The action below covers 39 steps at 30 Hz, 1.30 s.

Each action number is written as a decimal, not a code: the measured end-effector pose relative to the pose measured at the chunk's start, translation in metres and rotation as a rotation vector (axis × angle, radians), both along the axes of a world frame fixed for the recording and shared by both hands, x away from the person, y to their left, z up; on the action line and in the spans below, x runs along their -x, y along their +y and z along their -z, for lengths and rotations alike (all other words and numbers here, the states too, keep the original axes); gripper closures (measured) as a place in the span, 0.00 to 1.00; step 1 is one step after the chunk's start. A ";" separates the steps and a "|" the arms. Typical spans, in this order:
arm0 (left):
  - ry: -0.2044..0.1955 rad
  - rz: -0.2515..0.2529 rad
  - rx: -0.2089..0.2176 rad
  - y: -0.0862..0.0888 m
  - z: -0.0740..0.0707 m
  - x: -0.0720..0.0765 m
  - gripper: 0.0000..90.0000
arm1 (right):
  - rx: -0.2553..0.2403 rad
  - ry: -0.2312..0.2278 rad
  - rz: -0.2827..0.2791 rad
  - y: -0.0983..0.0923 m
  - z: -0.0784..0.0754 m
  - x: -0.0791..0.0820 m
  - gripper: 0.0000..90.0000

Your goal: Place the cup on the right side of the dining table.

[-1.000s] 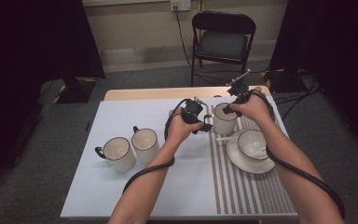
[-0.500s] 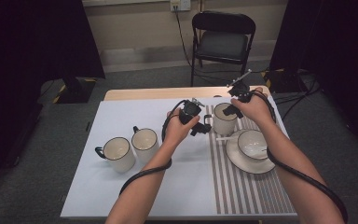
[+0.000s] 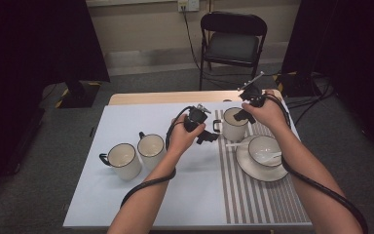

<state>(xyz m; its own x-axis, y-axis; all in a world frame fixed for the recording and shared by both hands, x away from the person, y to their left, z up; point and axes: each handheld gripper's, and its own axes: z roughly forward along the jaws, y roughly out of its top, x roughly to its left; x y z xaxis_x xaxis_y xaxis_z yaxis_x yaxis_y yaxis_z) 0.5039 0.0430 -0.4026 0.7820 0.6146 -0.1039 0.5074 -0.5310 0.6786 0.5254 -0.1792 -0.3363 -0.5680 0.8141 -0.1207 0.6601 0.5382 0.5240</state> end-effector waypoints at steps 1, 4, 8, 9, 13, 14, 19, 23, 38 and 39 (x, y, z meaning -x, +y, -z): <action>0.000 -0.003 -0.001 0.001 0.000 0.001 0.21 | -0.001 0.003 0.001 0.001 0.000 0.001 0.18; 0.003 -0.005 0.006 0.003 0.000 0.004 0.21 | 0.000 0.000 -0.005 0.002 0.000 0.003 0.18; 0.007 0.002 0.003 0.006 0.000 0.008 0.21 | 0.003 0.000 -0.013 0.005 -0.001 0.006 0.18; 0.010 0.005 0.007 0.007 0.000 0.009 0.21 | 0.004 0.000 -0.015 0.006 -0.001 0.007 0.18; 0.010 0.005 0.014 0.008 0.001 0.011 0.21 | 0.008 0.000 -0.019 0.007 -0.002 0.010 0.18; 0.010 0.003 0.012 0.009 0.001 0.012 0.21 | 0.006 -0.002 -0.022 0.008 -0.002 0.010 0.18; 0.007 0.012 0.019 0.007 0.001 0.016 0.21 | 0.003 0.004 -0.022 0.009 -0.003 0.013 0.18; 0.011 0.024 0.022 0.005 0.002 0.019 0.20 | -0.001 0.002 -0.022 0.007 -0.004 0.016 0.18; 0.013 0.056 0.041 0.000 0.000 0.032 0.20 | 0.006 0.007 -0.042 0.010 -0.002 0.028 0.18; 0.015 0.052 0.042 0.000 0.000 0.033 0.20 | 0.005 0.009 -0.043 0.010 -0.002 0.028 0.18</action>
